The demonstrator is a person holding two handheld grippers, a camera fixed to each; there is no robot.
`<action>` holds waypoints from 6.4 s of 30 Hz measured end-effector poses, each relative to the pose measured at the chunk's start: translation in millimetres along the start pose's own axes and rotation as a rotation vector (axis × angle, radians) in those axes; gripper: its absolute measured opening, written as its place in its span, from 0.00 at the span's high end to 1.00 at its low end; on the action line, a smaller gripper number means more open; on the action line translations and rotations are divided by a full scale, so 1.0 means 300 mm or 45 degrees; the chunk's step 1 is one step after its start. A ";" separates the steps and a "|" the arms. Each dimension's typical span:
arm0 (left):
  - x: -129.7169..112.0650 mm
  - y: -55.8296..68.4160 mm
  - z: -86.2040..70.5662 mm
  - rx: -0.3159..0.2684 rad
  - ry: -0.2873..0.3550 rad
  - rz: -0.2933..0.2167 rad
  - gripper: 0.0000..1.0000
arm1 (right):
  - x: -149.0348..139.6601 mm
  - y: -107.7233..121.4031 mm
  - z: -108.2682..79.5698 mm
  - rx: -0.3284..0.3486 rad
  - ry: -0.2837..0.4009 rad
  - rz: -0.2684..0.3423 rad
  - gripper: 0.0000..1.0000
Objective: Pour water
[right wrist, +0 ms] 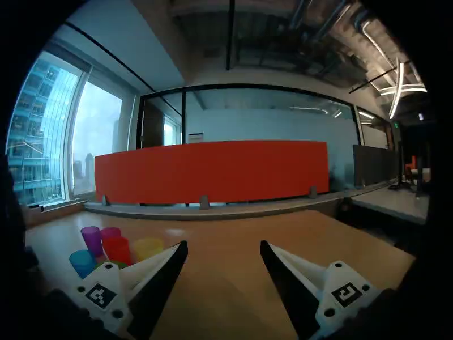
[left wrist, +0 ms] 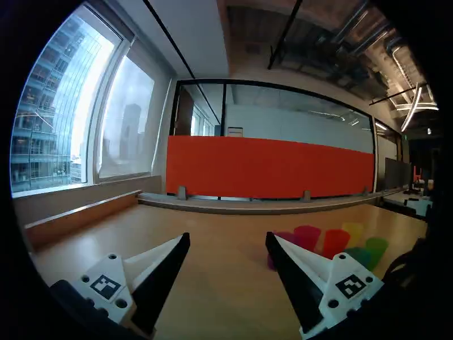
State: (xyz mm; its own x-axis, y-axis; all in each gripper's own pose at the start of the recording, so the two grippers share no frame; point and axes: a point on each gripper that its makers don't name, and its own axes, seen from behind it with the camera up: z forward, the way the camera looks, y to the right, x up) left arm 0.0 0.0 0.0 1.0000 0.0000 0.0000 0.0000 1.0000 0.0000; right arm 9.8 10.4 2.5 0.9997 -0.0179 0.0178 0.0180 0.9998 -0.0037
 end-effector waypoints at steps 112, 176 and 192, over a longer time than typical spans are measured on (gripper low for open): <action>0.287 0.599 -0.058 -1.092 -0.316 0.195 0.00 | 0.330 -0.484 -0.196 1.052 -0.323 -0.242 0.01; -0.415 0.728 -0.011 -1.256 -0.806 0.445 0.00 | -0.340 -0.564 -0.056 1.075 -0.691 -0.437 0.01; -0.430 0.792 0.018 -1.283 -0.810 0.441 0.00 | -0.373 -0.617 -0.016 1.085 -0.714 -0.432 0.01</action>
State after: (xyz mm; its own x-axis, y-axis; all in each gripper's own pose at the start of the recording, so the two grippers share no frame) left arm -129.0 237.5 5.4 0.7698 0.5454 0.3316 0.0173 0.5015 -0.8650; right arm -105.3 -172.7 -3.7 0.7903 -0.5073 0.3437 0.0579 0.6203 0.7822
